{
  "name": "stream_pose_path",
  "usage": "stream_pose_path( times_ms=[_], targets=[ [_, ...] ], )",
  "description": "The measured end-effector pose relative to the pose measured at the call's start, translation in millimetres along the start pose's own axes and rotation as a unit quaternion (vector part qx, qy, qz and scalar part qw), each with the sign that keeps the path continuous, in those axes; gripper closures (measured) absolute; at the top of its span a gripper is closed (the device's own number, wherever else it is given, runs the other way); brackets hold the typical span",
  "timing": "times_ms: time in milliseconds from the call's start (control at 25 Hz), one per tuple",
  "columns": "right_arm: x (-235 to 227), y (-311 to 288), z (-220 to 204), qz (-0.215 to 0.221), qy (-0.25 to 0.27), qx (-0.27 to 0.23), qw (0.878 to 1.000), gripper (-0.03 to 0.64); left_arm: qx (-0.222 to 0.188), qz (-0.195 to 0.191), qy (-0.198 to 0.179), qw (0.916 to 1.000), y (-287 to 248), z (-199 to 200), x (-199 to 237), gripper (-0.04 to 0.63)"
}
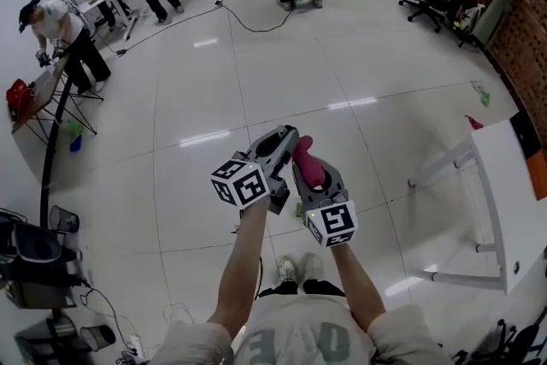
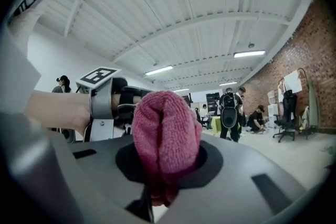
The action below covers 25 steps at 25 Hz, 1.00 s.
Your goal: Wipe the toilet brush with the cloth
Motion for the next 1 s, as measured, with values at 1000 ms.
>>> stream_pose_path(
  times_ms=[1000],
  targets=[
    [16, 5, -79, -0.001, -0.002, 0.104, 0.995, 0.548, 0.0, -0.065, 0.043, 0.9969, 18, 40, -52, 0.532]
  ],
)
Point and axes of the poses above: the fingertips, and each gripper's own axes: y backward along the fingers, x to its left, z out of its top, the point moved 3 cm from there along y, backward along the fingers, and after that the axes turned 9 degrees about -x, right-handed, at the moved point
